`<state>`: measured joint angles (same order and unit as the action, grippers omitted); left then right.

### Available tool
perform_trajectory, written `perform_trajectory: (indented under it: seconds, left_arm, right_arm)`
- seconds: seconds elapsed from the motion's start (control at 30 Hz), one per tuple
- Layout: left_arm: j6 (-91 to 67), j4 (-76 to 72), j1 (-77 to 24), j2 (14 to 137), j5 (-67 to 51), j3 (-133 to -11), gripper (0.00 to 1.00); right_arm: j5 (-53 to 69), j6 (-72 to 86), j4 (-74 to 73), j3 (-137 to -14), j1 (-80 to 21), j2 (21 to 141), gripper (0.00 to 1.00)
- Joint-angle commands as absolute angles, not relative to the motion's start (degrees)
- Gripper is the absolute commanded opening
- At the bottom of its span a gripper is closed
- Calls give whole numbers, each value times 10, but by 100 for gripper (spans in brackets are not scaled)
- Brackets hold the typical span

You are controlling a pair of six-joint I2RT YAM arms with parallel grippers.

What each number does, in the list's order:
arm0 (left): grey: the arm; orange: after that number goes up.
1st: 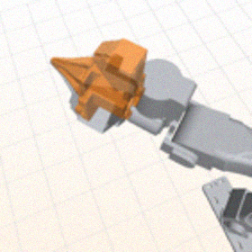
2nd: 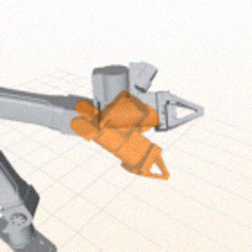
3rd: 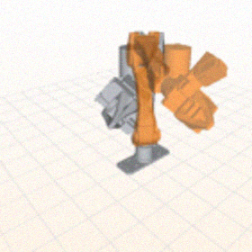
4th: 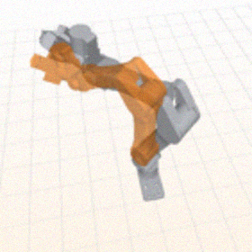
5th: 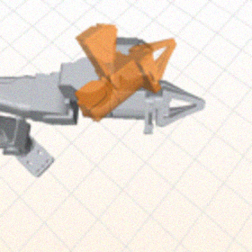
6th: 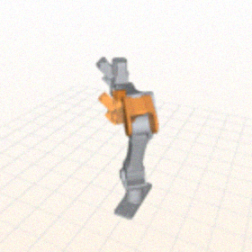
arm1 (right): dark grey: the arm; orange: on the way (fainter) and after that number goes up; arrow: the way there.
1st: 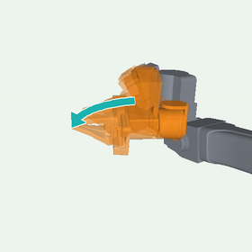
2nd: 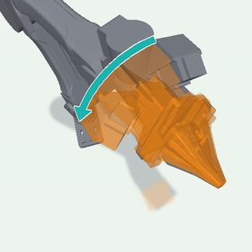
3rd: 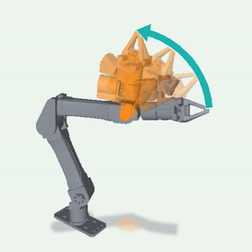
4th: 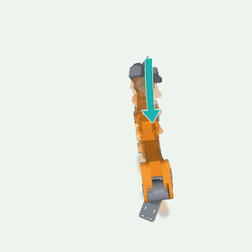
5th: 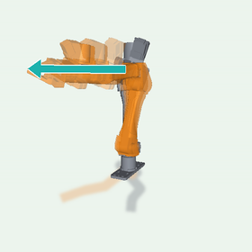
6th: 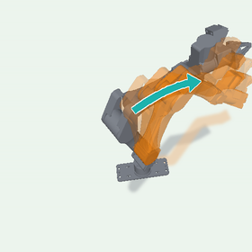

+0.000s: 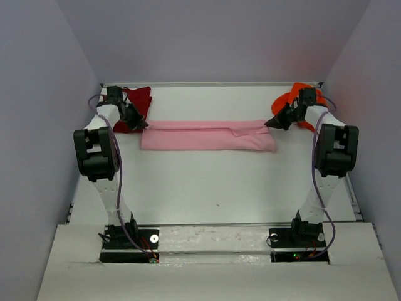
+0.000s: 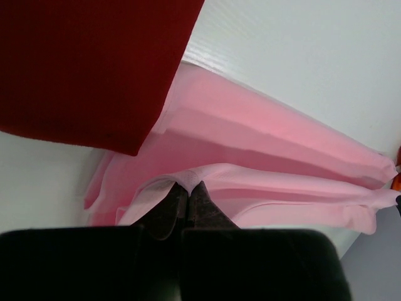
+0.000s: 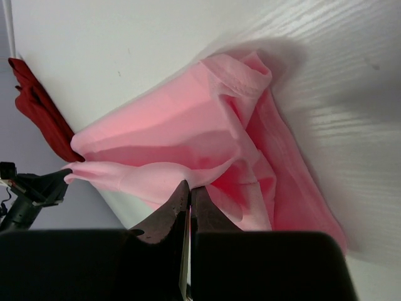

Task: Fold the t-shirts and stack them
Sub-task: Fold the other side of the tshirt into a rectangle

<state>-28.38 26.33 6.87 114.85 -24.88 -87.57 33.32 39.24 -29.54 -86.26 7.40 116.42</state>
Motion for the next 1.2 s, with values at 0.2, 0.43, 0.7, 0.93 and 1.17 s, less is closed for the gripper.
perform_trajectory:
  seconds: [0.2,0.43,0.7,0.93,1.17]
  left_arm:
    - [-248,240,74,1178,-269,-925,2]
    - [-243,226,72,1188,-272,-899,8]
    - [-227,210,64,1199,-271,-875,36]
    - [-214,209,60,1169,-238,-867,99]
    - [-221,214,60,1121,-233,-888,99]
  right_arm:
    - [327,386,-252,-925,65,1216,0]
    - [316,380,-243,-912,53,1234,0]
    - [296,375,-229,-882,48,1235,39]
    - [278,355,-225,-874,42,1202,85]
    - [279,354,-236,-893,42,1158,84]
